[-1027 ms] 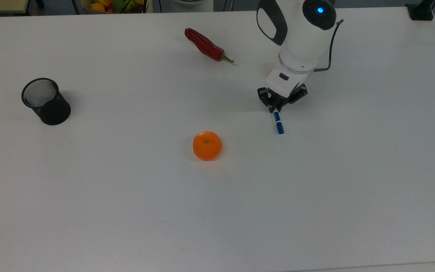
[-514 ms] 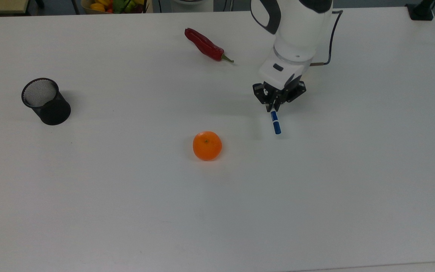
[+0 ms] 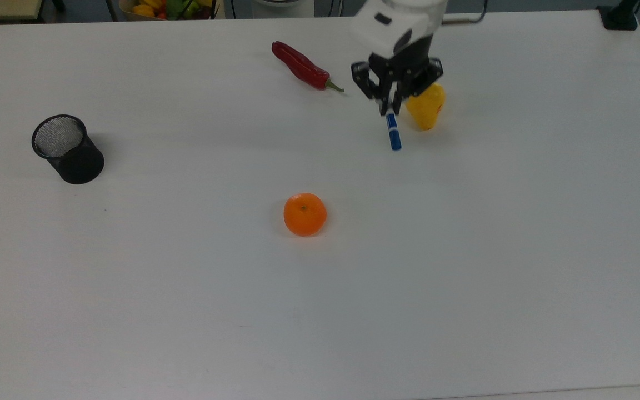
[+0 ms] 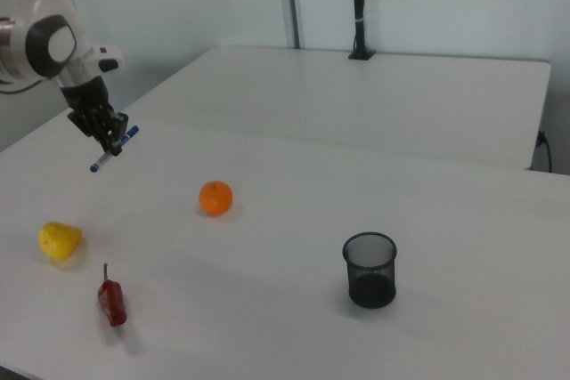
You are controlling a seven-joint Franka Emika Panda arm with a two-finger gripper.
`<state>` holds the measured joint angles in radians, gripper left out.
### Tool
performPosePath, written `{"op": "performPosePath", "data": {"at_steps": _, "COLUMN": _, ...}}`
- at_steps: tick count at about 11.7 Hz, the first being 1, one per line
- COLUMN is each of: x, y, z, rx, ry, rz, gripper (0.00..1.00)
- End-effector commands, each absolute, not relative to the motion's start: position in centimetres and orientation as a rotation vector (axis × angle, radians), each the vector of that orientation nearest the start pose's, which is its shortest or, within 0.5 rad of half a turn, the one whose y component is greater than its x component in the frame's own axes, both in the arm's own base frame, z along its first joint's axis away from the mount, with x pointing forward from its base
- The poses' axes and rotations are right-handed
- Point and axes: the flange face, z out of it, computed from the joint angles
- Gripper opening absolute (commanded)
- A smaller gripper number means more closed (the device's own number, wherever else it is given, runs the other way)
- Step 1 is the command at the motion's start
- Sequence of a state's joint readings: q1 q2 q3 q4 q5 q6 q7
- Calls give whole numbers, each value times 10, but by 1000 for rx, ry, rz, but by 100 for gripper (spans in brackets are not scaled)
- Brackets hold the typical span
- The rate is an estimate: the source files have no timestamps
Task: Place marker
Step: 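Lift the marker and carry it toward the black mesh pen cup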
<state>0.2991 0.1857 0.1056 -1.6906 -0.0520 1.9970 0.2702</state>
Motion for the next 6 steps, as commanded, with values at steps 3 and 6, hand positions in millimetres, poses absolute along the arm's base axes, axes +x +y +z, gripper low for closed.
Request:
{"op": "performPosePath", "data": {"at_steps": 3, "x": 550, "y": 149, "z": 588, "rx": -3045, "ry": -316, "rz": -175, "gripper": 0}}
{"op": "performPosePath", "data": {"at_steps": 6, "x": 554, "y": 80, "z": 612, "rx": -3039, "ry": -315, "rz": -259, "gripper": 0}}
